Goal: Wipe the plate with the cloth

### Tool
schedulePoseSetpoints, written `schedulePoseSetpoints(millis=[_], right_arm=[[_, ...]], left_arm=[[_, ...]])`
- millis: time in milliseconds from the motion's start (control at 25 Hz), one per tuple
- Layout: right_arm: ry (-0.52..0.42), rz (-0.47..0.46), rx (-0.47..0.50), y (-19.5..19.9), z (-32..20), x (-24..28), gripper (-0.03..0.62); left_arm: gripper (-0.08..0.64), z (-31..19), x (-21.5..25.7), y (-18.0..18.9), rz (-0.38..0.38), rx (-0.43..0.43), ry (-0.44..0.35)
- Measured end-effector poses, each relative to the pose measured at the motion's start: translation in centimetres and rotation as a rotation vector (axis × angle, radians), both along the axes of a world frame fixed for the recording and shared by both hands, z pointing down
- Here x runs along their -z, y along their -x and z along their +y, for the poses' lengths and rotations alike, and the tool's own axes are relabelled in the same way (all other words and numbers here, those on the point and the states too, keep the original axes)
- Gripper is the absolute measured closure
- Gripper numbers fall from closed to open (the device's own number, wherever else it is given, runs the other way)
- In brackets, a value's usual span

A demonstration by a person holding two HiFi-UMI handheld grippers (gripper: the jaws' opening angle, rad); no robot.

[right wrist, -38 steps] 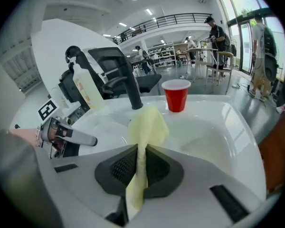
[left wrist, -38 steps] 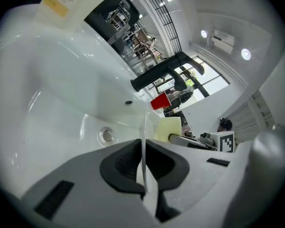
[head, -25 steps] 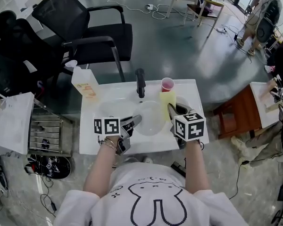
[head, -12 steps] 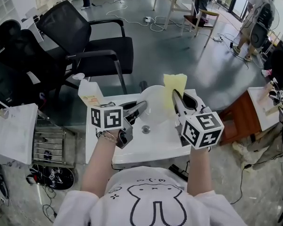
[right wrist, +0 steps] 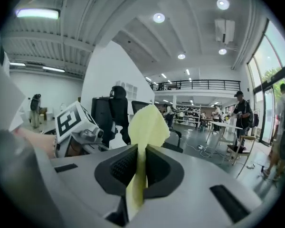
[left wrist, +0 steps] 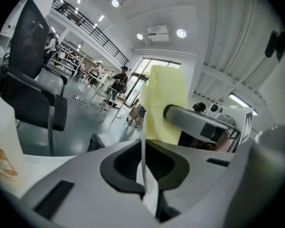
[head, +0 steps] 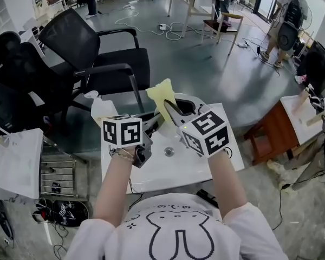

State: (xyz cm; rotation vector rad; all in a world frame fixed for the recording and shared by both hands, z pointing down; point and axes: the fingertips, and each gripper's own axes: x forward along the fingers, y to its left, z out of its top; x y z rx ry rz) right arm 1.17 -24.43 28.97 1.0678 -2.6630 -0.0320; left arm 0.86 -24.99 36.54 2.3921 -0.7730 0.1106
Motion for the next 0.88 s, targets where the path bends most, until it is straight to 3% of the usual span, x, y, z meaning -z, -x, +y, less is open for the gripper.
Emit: schedulePoseSetpoints(millis=[160, 400, 880], right_arm=[[0.04, 0.093, 0.016, 1.3, -0.8, -1.5, 0.555], [0.012, 0.125, -0.004, 1.9, -1.4, -1.9, 0.555], [0.045, 0.095, -0.245, -4.1, -4.0, -2.5, 0.555]], left_arm=[[0.535, -0.1, 0.7, 0.3, -0.007, 0.009, -0.017], [0.535, -0.4, 1.5, 0.9, 0.0, 0.036, -0.039], [0.535, -0.1, 1.8, 3.0, 0.034, 0.06, -0.04]])
